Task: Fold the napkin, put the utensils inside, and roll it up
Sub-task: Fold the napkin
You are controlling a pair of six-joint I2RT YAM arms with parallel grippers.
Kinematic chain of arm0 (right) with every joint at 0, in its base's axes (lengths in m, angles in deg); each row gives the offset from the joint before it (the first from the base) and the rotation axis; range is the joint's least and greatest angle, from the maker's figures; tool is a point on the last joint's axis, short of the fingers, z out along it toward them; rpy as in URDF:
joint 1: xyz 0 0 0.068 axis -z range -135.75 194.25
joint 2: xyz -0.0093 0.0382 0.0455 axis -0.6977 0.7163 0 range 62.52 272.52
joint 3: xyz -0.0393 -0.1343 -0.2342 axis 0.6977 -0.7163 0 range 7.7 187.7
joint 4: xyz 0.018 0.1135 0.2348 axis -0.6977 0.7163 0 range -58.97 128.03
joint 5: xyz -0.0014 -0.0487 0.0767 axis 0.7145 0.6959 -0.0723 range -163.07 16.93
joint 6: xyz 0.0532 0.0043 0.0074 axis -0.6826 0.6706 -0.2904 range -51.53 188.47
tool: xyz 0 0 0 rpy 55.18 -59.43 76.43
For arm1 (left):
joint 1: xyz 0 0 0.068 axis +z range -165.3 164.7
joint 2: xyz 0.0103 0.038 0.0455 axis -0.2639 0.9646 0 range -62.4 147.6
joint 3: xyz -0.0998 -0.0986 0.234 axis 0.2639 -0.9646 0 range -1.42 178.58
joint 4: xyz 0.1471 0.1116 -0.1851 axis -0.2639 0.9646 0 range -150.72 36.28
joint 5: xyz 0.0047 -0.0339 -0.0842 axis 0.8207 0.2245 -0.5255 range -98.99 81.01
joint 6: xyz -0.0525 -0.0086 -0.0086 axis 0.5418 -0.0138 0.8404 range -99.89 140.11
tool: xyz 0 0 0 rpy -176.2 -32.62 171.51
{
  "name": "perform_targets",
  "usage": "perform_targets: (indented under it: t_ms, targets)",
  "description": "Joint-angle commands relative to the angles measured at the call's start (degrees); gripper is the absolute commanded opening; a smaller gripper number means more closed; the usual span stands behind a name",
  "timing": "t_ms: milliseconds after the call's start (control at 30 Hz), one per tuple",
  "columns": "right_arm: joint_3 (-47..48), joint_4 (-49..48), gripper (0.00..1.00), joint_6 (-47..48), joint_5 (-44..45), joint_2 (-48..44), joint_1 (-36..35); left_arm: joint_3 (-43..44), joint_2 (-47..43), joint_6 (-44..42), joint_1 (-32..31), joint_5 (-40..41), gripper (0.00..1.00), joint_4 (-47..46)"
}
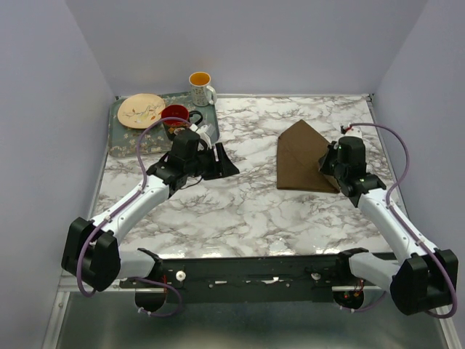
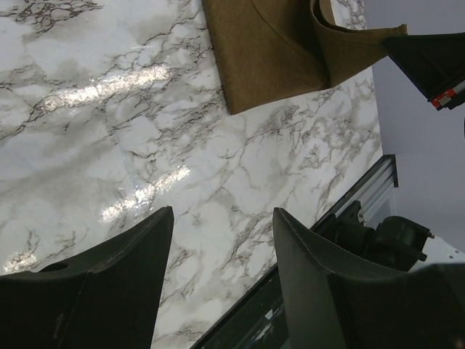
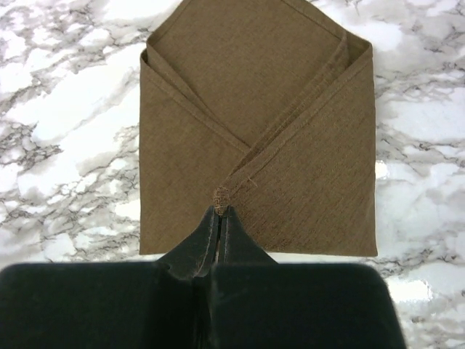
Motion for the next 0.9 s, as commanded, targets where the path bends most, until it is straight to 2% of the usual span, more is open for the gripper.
perform_targets:
  t_ms: [0, 167, 433, 700, 867]
  targets:
    - [-3.6, -0.4, 0.01, -0.3, 2.5, -3.1, 0.2, 1.3, 1.2, 0.2, -0.6, -0.3, 0.66, -1.4]
    - [-4.8, -5.0, 0.00, 1.7, -1.5, -3.6, 0.2, 0.8, 1.2, 0.4, -0.8, -0.2, 0.66, -1.5]
    - [-0.4, -6.2, 0.01, 2.8, -10.2, -0.8, 0.2, 0.6, 1.4, 0.8, -1.4, -0.1, 0.66, -2.1]
    - [-0.5, -7.3, 0.01, 1.3, -18.6, 5.3, -1.0, 0.6, 1.9, 0.8, -1.5, -0.1, 0.66, -2.4]
    - [-1.4, -9.2, 0.01, 2.1, -19.5, 9.5, -2.7, 0.7, 2.6, 0.8, -1.7, -0.4, 0.66, -2.6]
